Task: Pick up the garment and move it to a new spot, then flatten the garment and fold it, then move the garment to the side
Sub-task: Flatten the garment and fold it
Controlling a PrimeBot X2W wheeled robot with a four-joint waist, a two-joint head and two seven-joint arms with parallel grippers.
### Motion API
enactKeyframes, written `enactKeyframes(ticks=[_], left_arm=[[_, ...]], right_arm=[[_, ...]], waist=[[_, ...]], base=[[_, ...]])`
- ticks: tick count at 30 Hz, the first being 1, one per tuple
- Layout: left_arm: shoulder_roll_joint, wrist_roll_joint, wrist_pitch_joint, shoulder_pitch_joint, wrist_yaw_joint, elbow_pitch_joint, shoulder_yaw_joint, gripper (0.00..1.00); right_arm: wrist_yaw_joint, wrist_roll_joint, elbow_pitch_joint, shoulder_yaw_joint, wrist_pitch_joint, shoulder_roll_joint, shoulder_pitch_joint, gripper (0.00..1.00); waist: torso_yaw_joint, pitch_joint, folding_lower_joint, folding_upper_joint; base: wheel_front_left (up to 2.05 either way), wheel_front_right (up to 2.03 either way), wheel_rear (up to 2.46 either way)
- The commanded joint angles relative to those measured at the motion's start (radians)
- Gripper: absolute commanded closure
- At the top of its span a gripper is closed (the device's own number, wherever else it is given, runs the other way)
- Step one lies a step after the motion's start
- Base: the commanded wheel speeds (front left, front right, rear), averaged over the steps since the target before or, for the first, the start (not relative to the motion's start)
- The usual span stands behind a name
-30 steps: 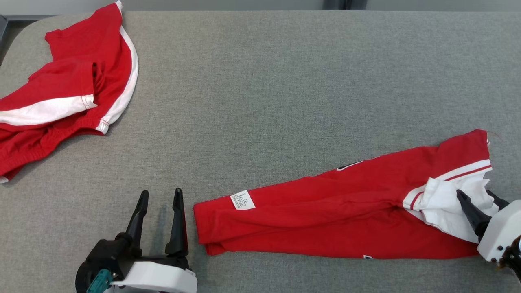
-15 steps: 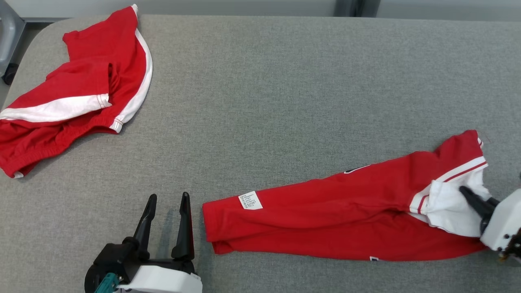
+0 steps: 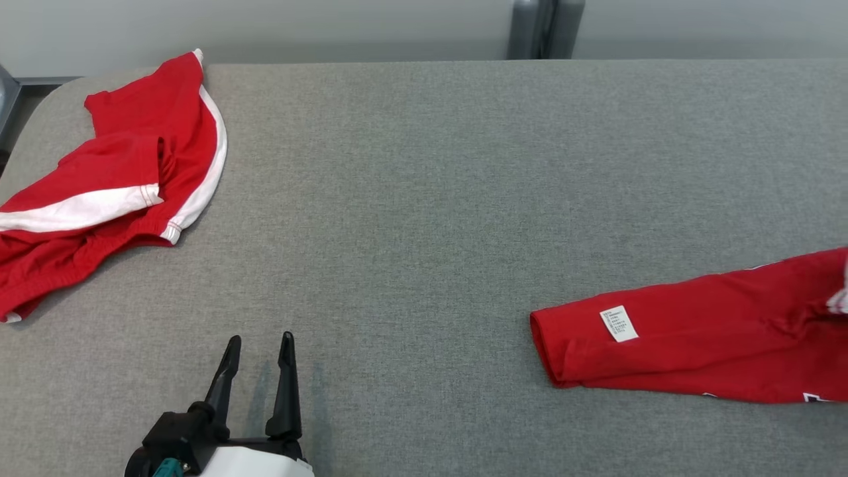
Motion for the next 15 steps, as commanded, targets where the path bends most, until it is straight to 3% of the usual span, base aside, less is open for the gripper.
enactKeyframes(ticks=[1,4,5,10,15], left_arm=[[0.002,0.013,-0.002,0.005,0.001,0.002,0.013,0.0],[0.001,0.017,-0.002,0.011,-0.001,0.005,0.018,0.0],[0.001,0.017,-0.002,0.011,-0.001,0.005,0.018,0.0],[0.0,0.019,-0.002,0.005,0.004,0.008,0.011,0.0],[0.0,0.012,-0.002,0.009,0.004,0.013,-0.002,0.0]], right_arm=[[0.0,0.028,-0.084,0.046,0.011,0.027,-0.001,1.0],[0.0,0.058,-0.238,0.139,0.025,0.074,0.008,1.0],[0.0,0.058,-0.238,0.139,0.025,0.074,0.008,1.0],[0.0,0.039,-0.404,0.334,0.039,0.194,0.043,1.0],[0.0,-0.04,-0.353,0.474,-0.014,0.337,0.033,1.0]], waist=[[-0.019,-0.014,0.0,0.0],[-0.035,-0.027,0.0,0.0],[-0.035,-0.027,0.0,0.0],[-0.04,-0.035,0.0,0.0],[-0.031,-0.029,0.0,0.0]], base=[[0.0,0.0,0.0],[0.0,0.0,0.0],[0.0,0.0,0.0],[0.0,0.0,0.0],[0.0,0.0,0.0]])
